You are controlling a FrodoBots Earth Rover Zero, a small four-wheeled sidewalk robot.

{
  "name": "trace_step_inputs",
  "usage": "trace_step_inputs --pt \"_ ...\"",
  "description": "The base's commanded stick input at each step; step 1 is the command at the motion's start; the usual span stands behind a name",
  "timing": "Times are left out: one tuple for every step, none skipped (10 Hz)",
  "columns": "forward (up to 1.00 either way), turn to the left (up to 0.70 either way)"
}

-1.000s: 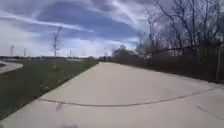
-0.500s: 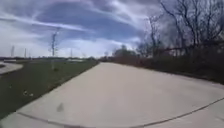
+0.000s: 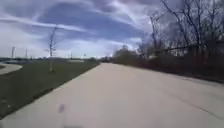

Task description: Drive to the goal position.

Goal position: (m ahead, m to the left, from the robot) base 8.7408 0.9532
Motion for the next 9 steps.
trace_step_inputs --pt "1.0 0.01" --pt "1.0 0.01" --pt "1.0 0.01" --pt "1.0 0.01" --pt "1.0 0.01" --pt "1.0 0.01" --pt "1.0 -0.04" --pt "1.0 -0.07" --pt "1.0 -0.07"
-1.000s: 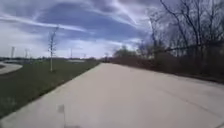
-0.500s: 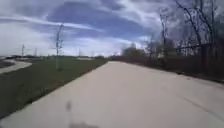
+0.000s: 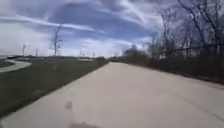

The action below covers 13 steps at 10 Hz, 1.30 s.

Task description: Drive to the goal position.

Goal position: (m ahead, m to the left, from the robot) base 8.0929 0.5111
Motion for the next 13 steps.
trace_step_inputs --pt "1.0 -0.24" --pt "1.0 -0.3" --pt "1.0 -0.13" --pt "1.0 0.01" --pt "1.0 0.01" --pt "1.0 0.01" --pt "1.0 0.01" --pt "1.0 0.01" --pt "1.0 0.01" --pt "1.0 0.01" --pt "1.0 0.01" --pt "1.0 0.01" --pt "1.0 -0.05"
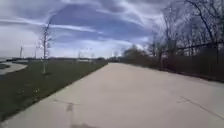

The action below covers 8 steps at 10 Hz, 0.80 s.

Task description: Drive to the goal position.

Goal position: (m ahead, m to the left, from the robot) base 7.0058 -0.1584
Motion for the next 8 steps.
trace_step_inputs --pt "1.0 -0.23" --pt "1.0 -0.11" --pt "1.0 0.0" --pt "1.0 0.01" --pt "1.0 0.01" --pt "1.0 0.01" --pt "1.0 0.01" --pt "1.0 0.01"
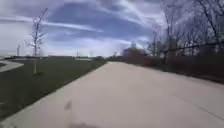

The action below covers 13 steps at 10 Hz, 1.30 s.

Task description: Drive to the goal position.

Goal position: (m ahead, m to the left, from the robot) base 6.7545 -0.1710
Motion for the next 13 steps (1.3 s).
trace_step_inputs --pt "1.0 0.0" --pt "1.0 -0.01" --pt "1.0 -0.09" --pt "1.0 -0.13" --pt "1.0 -0.1" --pt "1.0 -0.01" --pt "1.0 0.01" --pt "1.0 0.01" --pt "1.0 0.01" --pt "1.0 0.01" --pt "1.0 0.01" --pt "1.0 0.01" --pt "1.0 0.01"
